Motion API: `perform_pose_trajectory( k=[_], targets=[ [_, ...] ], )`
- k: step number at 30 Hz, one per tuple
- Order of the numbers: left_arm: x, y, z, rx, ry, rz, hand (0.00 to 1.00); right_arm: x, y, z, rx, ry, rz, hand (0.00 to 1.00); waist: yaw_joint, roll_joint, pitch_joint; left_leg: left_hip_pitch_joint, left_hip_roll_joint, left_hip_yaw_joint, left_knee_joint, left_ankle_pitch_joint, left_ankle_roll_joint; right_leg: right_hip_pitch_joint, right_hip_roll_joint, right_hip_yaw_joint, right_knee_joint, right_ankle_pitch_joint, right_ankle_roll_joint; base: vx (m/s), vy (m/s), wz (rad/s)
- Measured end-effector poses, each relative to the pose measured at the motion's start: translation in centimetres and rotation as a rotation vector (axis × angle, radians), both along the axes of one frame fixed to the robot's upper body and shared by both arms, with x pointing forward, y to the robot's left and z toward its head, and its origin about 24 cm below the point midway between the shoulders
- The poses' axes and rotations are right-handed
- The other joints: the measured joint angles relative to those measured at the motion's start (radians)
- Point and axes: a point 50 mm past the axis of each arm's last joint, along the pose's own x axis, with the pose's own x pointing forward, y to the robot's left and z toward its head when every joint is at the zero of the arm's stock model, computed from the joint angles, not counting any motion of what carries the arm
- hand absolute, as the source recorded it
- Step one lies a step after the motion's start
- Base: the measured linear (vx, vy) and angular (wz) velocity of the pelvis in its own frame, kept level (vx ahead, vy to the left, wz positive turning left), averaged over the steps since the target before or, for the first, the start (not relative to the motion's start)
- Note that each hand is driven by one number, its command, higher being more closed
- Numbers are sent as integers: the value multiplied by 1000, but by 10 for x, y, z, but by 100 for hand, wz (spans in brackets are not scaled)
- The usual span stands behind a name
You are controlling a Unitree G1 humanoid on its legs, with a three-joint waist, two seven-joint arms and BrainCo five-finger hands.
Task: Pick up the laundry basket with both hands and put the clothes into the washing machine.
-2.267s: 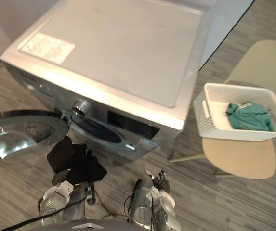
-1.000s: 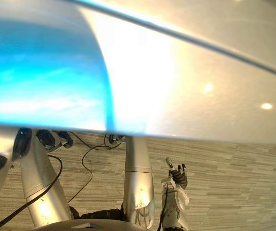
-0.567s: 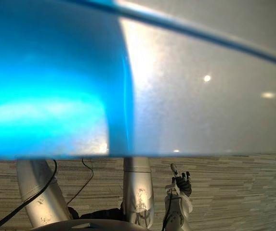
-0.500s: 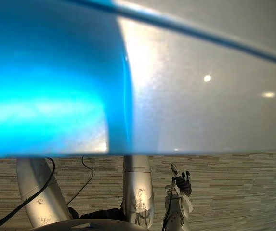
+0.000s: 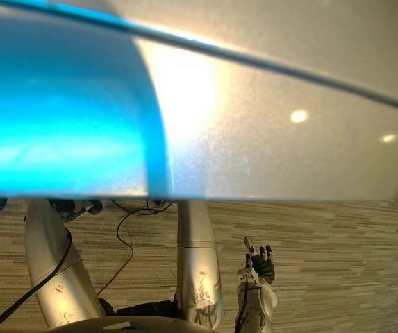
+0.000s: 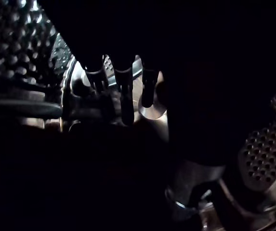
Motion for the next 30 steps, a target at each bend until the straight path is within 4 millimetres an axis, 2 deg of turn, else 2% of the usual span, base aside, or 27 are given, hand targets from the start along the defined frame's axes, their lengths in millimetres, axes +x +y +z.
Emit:
perform_pose_trajectory(
  k=[6,10,14,17,19,20,22,24,25,26,28,30],
  targets=[
    [0,2,-1,145,-2,117,0,5,9,1,6,-25,59,0,5,0,0,3,-1,-8,-17,15,-4,10,0,-14,-10,3,-5,-17,-71,3],
    [4,9,-16,204,55,177,0,5,10,1,9,-26,67,0,8,0,0,28,3,-7,-25,16,-6,34,4,-16,-20,3,-6,-7,-63,-3],
    [8,3,-27,183,116,133,0,6,12,0,16,-29,82,0,18,1,-1,37,4,-10,-30,17,-7,52,12,-23,-32,3,-6,-12,-55,1],
    [1,-4,-40,83,104,-23,0,6,12,0,18,-30,87,0,23,2,-1,51,1,-11,-33,17,-7,68,7,-26,-31,3,-6,-18,-64,6],
    [-10,-4,-58,-71,82,-178,0,6,14,-2,25,-15,103,0,34,8,-7,68,-4,-10,-43,20,-12,81,-1,-29,-32,3,-6,-32,-76,7],
    [-13,-2,-64,-103,74,-198,0,5,14,-2,24,-10,105,0,34,9,-15,68,-4,-11,-43,20,-13,82,-2,-31,-32,3,-6,-55,-70,4],
    [-23,6,-92,-231,64,-240,0,4,14,-5,21,7,107,0,37,15,-41,66,-3,-14,-45,21,-14,81,-2,-36,-32,-1,-11,-53,-73,2],
    [-43,14,-139,-405,76,-253,0,1,13,-9,24,28,101,0,54,33,-64,66,-5,-21,-45,22,-16,87,-3,-41,-31,-3,-14,-74,-91,8],
    [-50,18,-156,-463,90,-242,0,0,13,-9,25,32,100,0,60,37,-66,67,-7,-26,-45,23,-18,92,-4,-43,-30,-6,-18,-76,-82,10],
    [-56,21,-168,-509,98,-233,0,0,13,-9,26,33,100,0,63,38,-67,67,-7,-31,-44,25,-17,95,-4,-44,-29,-10,-21,-88,-87,11],
    [-76,30,-208,-669,135,-194,0,-1,12,-10,13,46,99,0,82,38,-72,66,-17,-41,-44,30,-12,100,-9,-48,-21,-16,-23,-99,-91,17],
    [-91,34,-230,-723,168,-161,0,-1,10,-10,-10,64,107,0,95,38,-73,66,-25,-47,-44,32,-7,103,-20,-51,-12,-19,-24,-102,-86,21]
  ],
)
